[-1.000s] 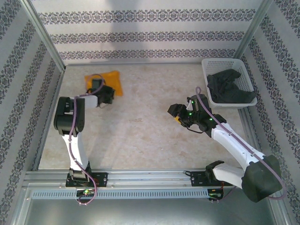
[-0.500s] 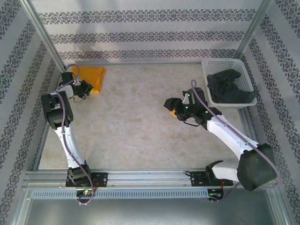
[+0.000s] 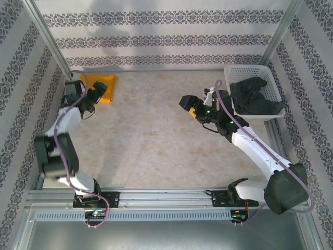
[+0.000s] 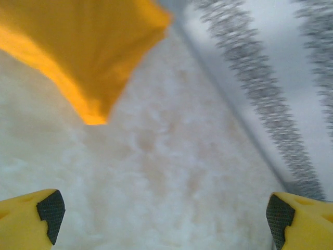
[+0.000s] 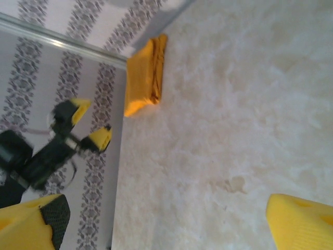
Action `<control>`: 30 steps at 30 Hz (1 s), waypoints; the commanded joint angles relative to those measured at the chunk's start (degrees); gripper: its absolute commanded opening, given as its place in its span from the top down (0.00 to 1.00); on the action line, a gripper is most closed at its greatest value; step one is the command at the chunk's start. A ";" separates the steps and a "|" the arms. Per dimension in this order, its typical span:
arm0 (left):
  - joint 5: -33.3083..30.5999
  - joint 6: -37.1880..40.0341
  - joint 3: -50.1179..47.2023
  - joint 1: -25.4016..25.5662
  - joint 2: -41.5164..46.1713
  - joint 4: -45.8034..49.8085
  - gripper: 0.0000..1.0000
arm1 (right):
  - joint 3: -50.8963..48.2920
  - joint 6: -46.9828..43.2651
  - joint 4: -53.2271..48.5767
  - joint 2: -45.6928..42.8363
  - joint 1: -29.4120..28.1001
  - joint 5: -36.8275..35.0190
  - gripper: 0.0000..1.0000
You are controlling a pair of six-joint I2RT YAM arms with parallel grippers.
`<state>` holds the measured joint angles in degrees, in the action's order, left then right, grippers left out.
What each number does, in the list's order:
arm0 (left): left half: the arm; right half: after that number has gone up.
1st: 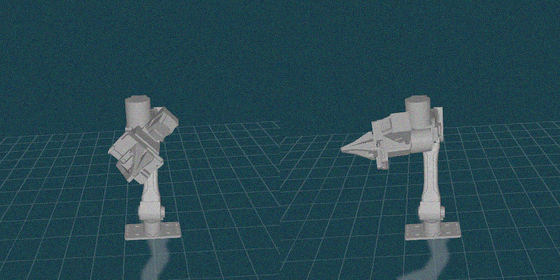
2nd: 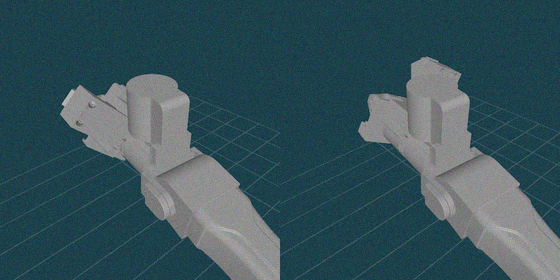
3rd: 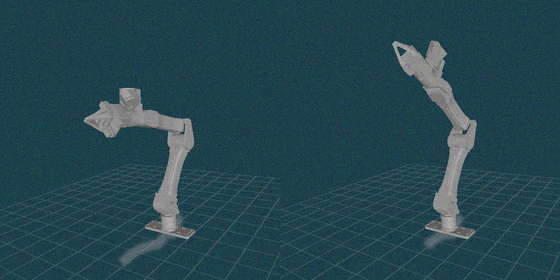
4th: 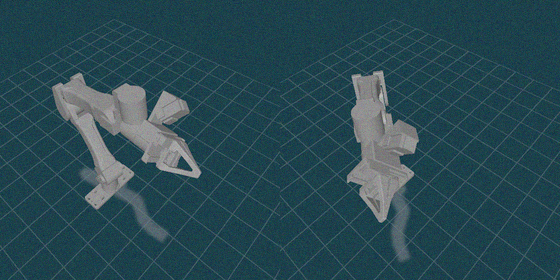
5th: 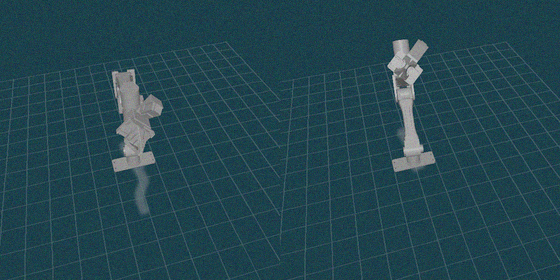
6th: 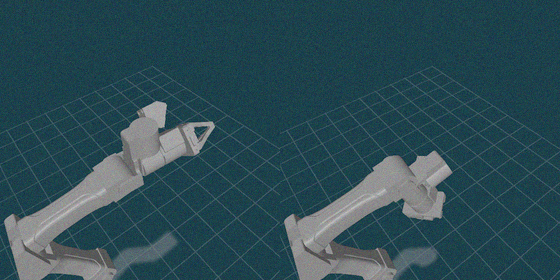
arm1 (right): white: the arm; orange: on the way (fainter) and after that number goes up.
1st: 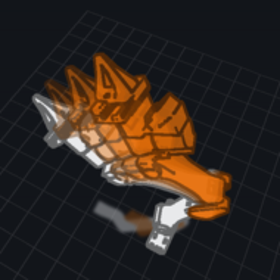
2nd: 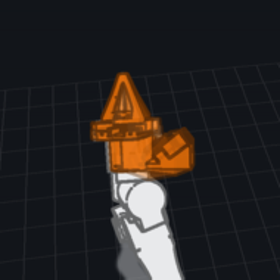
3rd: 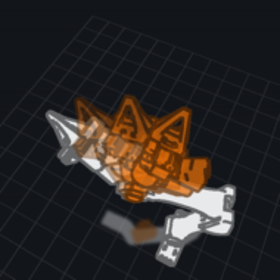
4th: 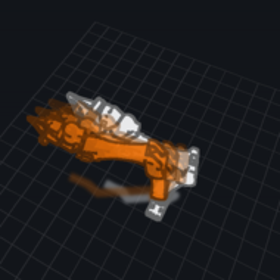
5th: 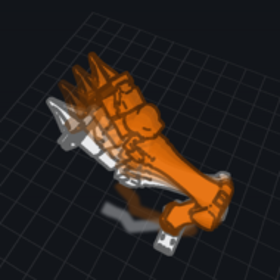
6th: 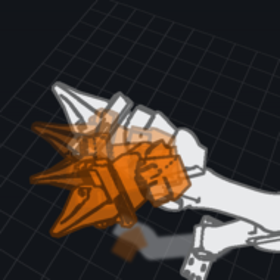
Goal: Fold and stack the t-shirts
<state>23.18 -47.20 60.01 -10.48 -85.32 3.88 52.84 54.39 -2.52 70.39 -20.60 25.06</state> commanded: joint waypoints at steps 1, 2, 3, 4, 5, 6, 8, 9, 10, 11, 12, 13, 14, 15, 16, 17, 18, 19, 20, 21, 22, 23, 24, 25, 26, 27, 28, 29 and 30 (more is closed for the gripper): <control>-14.21 -5.50 -10.91 6.28 11.95 -5.85 0.00 | 1.80 -1.87 0.96 -2.06 2.73 0.35 0.02; -18.71 -4.85 -12.44 7.79 15.66 -3.20 0.00 | 1.82 -3.22 -0.25 -2.90 3.52 0.32 0.02; -25.03 -4.29 -13.73 10.23 19.68 0.97 0.00 | 2.28 -5.10 -3.08 -4.28 3.98 -1.20 0.02; -32.16 -4.38 -14.42 12.87 22.93 5.77 0.00 | 2.51 -7.23 -6.11 -5.87 4.39 -3.44 0.02; -38.64 -5.19 -14.48 15.01 25.41 11.08 0.00 | 2.60 -9.01 -8.70 -7.33 4.67 -6.19 0.02; -45.58 -6.01 -14.13 17.48 27.19 16.68 0.00 | 3.06 -11.24 -12.84 -8.90 4.80 -10.36 0.02; -52.48 -3.99 -13.30 19.08 28.51 24.91 0.00 | 4.32 -16.09 -21.28 -11.09 4.66 -21.17 0.02; -52.76 0.76 -14.54 19.08 29.53 24.79 0.00 | 4.42 -17.81 -24.97 -11.58 4.29 -28.54 0.02; -52.32 7.83 -17.09 19.09 30.67 21.19 0.00 | 3.76 -19.13 -26.97 -12.04 4.12 -35.60 0.02; -51.31 15.01 -19.99 19.05 31.71 16.44 0.00 | 1.83 -21.39 -26.34 -12.79 4.20 -40.07 0.02; -51.59 21.48 -23.11 19.02 32.78 11.99 0.00 | -1.58 -24.74 -23.22 -13.98 4.63 -43.00 0.02; -52.32 25.75 -26.80 19.02 33.51 7.16 0.00 | -6.15 -28.87 -17.70 -15.57 4.99 -45.51 0.02; -51.69 29.09 -30.17 18.68 33.54 2.29 0.00 | -9.73 -31.87 -13.60 -16.60 5.00 -47.97 0.02; -49.01 32.16 -33.69 17.95 33.28 -3.58 0.00 | -15.03 -35.97 -7.41 -18.08 4.94 -51.75 0.02; -46.47 34.31 -36.53 17.08 32.66 -9.28 0.00 | -19.25 -40.41 -1.91 -18.57 4.97 -53.33 0.02; -45.31 35.64 -37.68 16.77 31.44 -12.22 0.00 | -21.87 -43.61 1.54 -18.43 5.11 -54.02 0.02; -44.66 35.92 -37.86 16.32 29.37 -14.05 0.00 | -23.71 -46.07 3.26 -17.77 5.18 -54.70 0.02; -42.92 36.06 -37.78 15.44 26.36 -15.95 0.00 | -24.74 -47.71 4.17 -16.24 5.73 -54.54 0.02; -41.75 36.17 -37.70 14.85 23.85 -18.43 0.00 | -25.45 -49.05 4.94 -14.90 6.43 -53.66 0.02; -40.66 36.35 -38.00 14.38 20.90 -22.40 0.00 | -26.17 -49.62 5.79 -13.30 7.09 -53.09 0.02; -39.12 36.85 -38.92 13.98 17.78 -27.86 0.00 | -27.09 -50.04 7.89 -11.96 8.13 -51.53 0.02; -38.68 36.65 -39.91 13.56 15.03 -33.67 0.00 | -28.68 -50.29 11.07 -10.81 9.34 -49.21 0.02; -37.89 36.58 -40.03 12.87 12.16 -37.95 0.00 | -30.23 -49.72 14.89 -9.43 10.74 -47.18 0.02; -36.89 36.22 -39.05 12.33 10.46 -38.96 0.00 | -31.45 -49.35 18.35 -8.24 11.73 -45.36 0.02; -36.25 37.51 -38.23 11.59 7.63 -42.32 0.00 | -32.35 -49.30 22.55 -6.44 13.26 -42.71 0.02; -34.63 38.22 -36.16 10.82 6.45 -38.82 0.00 | -31.59 -49.79 23.01 -5.40 13.97 -41.38 0.02; -33.18 39.81 -34.73 10.21 5.23 -38.74 0.00 | -31.88 -50.31 27.05 -4.14 14.82 -39.71 0.02; -32.62 41.61 -35.37 9.83 3.79 -43.63 0.00 | -32.73 -49.86 31.60 -2.98 15.68 -38.03 0.02; -32.66 41.58 -36.58 9.24 2.07 -48.13 0.00 | -32.80 -49.11 34.99 -1.45 16.89 -36.00 0.02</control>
<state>-13.02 -10.22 22.96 0.23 -80.58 -29.10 20.95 6.59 16.27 66.63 -5.69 -17.37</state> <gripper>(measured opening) 0.998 0.977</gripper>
